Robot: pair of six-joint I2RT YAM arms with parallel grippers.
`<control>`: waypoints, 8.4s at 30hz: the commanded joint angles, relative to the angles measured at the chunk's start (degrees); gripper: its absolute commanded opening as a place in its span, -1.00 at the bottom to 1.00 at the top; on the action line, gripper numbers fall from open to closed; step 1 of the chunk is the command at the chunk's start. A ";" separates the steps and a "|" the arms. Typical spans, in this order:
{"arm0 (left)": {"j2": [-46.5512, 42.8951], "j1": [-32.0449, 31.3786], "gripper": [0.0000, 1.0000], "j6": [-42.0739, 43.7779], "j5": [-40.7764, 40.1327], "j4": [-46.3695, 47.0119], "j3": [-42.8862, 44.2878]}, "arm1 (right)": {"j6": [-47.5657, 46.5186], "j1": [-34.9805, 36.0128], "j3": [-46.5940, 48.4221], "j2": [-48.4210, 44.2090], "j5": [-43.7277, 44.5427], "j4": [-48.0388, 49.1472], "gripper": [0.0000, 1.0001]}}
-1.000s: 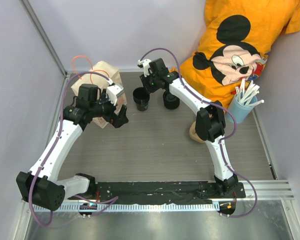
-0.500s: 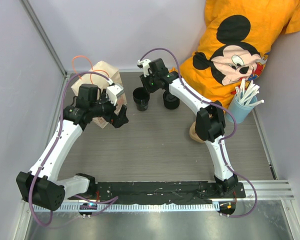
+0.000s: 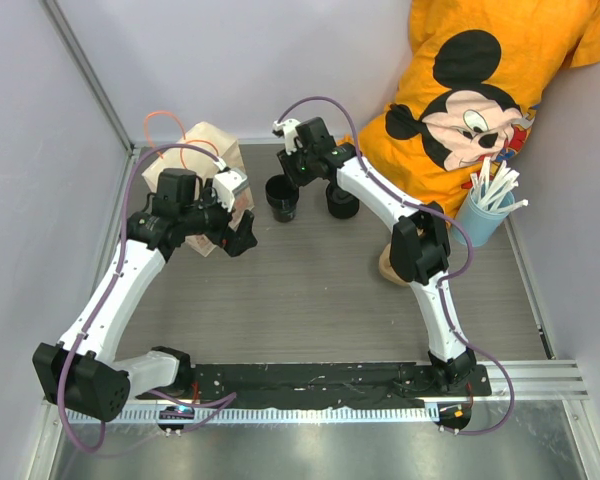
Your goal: Pack the takeout coffee
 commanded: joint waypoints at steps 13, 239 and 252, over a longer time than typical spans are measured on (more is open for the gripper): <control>-0.73 -0.10 0.99 -0.20 0.93 1.95 -0.16 | -0.70 0.41 1.92 -6.20 0.28 2.17 -0.34; 0.24 0.34 0.99 -0.73 2.16 2.13 -0.34 | -3.25 0.93 -3.36 -4.79 2.03 3.22 -0.89; 0.24 0.34 0.99 -0.73 2.07 2.31 -0.51 | -2.64 1.11 -1.86 -5.93 1.07 2.70 -0.98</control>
